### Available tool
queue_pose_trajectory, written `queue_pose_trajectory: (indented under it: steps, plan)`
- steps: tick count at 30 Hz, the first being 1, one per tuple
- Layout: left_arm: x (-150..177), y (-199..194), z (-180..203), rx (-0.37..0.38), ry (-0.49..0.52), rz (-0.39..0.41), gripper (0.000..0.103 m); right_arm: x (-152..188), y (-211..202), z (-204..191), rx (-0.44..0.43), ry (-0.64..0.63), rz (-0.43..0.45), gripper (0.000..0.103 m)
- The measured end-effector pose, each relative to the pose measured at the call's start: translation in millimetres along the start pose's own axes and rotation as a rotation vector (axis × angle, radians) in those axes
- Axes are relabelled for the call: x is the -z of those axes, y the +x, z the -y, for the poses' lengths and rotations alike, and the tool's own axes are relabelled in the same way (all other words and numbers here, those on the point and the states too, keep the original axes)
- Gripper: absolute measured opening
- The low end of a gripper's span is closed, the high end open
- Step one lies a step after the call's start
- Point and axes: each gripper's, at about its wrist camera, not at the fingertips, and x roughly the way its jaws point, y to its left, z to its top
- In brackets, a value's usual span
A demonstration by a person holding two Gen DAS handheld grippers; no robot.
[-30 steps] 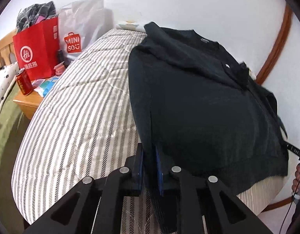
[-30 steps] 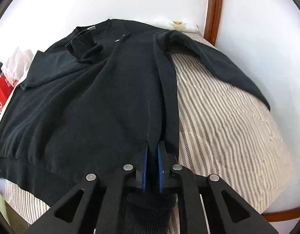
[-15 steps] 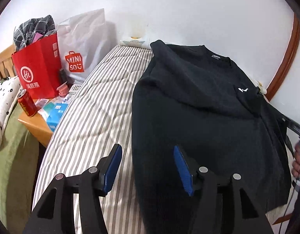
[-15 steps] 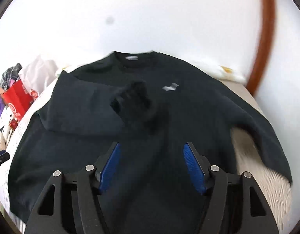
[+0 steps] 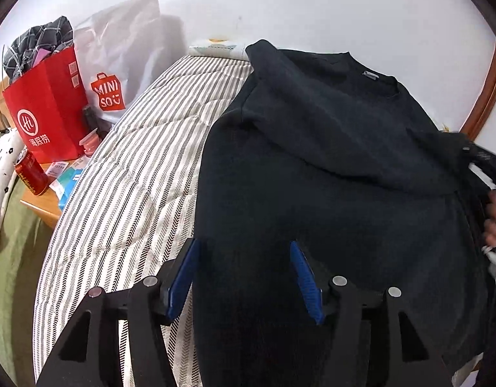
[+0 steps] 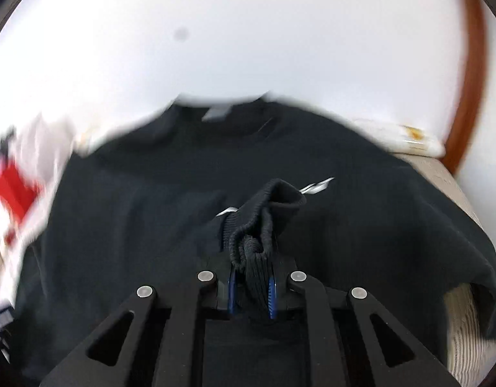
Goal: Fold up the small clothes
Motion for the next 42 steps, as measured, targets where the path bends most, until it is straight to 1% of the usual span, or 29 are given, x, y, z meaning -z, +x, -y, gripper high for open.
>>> queue_pose_trajectory:
  steps: [1, 3, 4, 6, 7, 9, 11, 13, 14, 17, 20, 21, 22, 23, 24, 25, 26, 28, 29, 30, 31, 33, 34, 36, 38, 39, 40, 41, 42]
  plan:
    - [0, 1, -1, 0.003, -0.003, 0.000, 0.056, -2, -3, 17, 0.015, 0.038, 0.008, 0.015]
    - [0, 2, -2, 0.006, -0.005, -0.001, 0.056, -2, -5, 51, 0.065, 0.094, -0.017, 0.026]
    - [0, 2, -1, 0.005, -0.003, -0.001, 0.056, 0, -6, 60, 0.099, 0.099, -0.025, 0.033]
    - [0, 2, -1, 0.002, 0.000, -0.001, 0.056, 4, -13, 80, 0.207, 0.096, -0.024, 0.034]
    - [0, 2, -1, 0.001, 0.001, 0.000, 0.056, 6, -18, 83, 0.218, 0.097, -0.018, 0.035]
    - [0, 3, 0, -0.003, 0.001, 0.000, 0.057, 7, -27, 84, 0.191, 0.093, 0.003, 0.039]
    - [-1, 3, 2, -0.007, 0.000, -0.002, 0.058, 7, -32, 72, 0.162, 0.052, 0.026, 0.045]
    - [-1, 2, 3, -0.011, 0.001, -0.007, 0.058, 7, -27, 54, 0.138, -0.021, 0.041, 0.047]
    - [-2, 1, 4, -0.012, 0.001, -0.008, 0.058, 9, -19, 42, 0.117, -0.062, 0.025, 0.047]
    - [-5, -3, 4, -0.011, -0.001, -0.007, 0.058, 19, 11, 27, 0.077, -0.119, -0.064, 0.047]
    - [-9, -8, 1, -0.021, 0.002, 0.005, 0.058, 32, 41, 29, 0.155, -0.110, -0.173, 0.047]
    - [-11, -8, 1, -0.035, 0.006, 0.009, 0.058, 31, 42, 32, 0.152, -0.087, -0.190, 0.047]
    - [-13, -8, 0, -0.047, 0.010, 0.010, 0.058, 30, 39, 32, 0.157, -0.074, -0.186, 0.047]
    - [-16, -6, -1, -0.060, 0.014, 0.008, 0.058, 25, 35, 30, 0.183, -0.071, -0.177, 0.047]
    - [-17, -5, -2, -0.064, 0.015, 0.008, 0.058, 18, 28, 22, 0.195, -0.093, -0.149, 0.047]
    - [-20, -5, -3, -0.066, 0.014, 0.009, 0.058, 12, 20, 15, 0.183, -0.114, -0.117, 0.049]
    - [-23, -3, -5, -0.068, 0.013, 0.013, 0.058, 4, 15, 3, 0.162, -0.138, -0.086, 0.050]
    - [-27, -1, -7, -0.075, 0.013, 0.020, 0.058, -14, 16, -26, 0.101, -0.187, -0.060, 0.054]
    - [-31, 1, -8, -0.082, 0.014, 0.020, 0.058, -23, 20, -46, 0.043, -0.218, -0.048, 0.057]
    - [-32, 2, -9, -0.090, 0.014, 0.016, 0.058, -27, 24, -57, 0.010, -0.240, -0.048, 0.058]
    - [-34, 3, -10, -0.097, 0.013, 0.012, 0.058, -28, 30, -70, -0.008, -0.268, -0.059, 0.062]
    - [-34, 1, -14, -0.094, 0.010, 0.019, 0.058, -29, 48, -79, 0.045, -0.301, -0.097, 0.062]
    - [-33, 1, -17, -0.092, 0.001, 0.024, 0.058, -28, 53, -75, 0.083, -0.295, -0.109, 0.062]
    - [-30, 3, -22, -0.075, -0.017, 0.021, 0.058, -20, 59, -53, 0.151, -0.255, -0.126, 0.063]
    - [-27, 8, -24, -0.053, -0.028, 0.007, 0.058, -11, 61, -22, 0.219, -0.212, -0.147, 0.069]
    - [-25, 12, -24, -0.037, -0.030, -0.001, 0.058, -6, 63, -3, 0.261, -0.174, -0.166, 0.070]
    - [-23, 15, -22, -0.024, -0.029, -0.008, 0.058, -3, 66, 12, 0.269, -0.140, -0.183, 0.071]
    - [-21, 17, -20, -0.017, -0.025, -0.011, 0.058, 2, 67, 27, 0.253, -0.093, -0.209, 0.071]
    - [-20, 18, -17, -0.014, -0.022, -0.012, 0.058, 6, 72, 39, 0.186, -0.042, -0.243, 0.071]
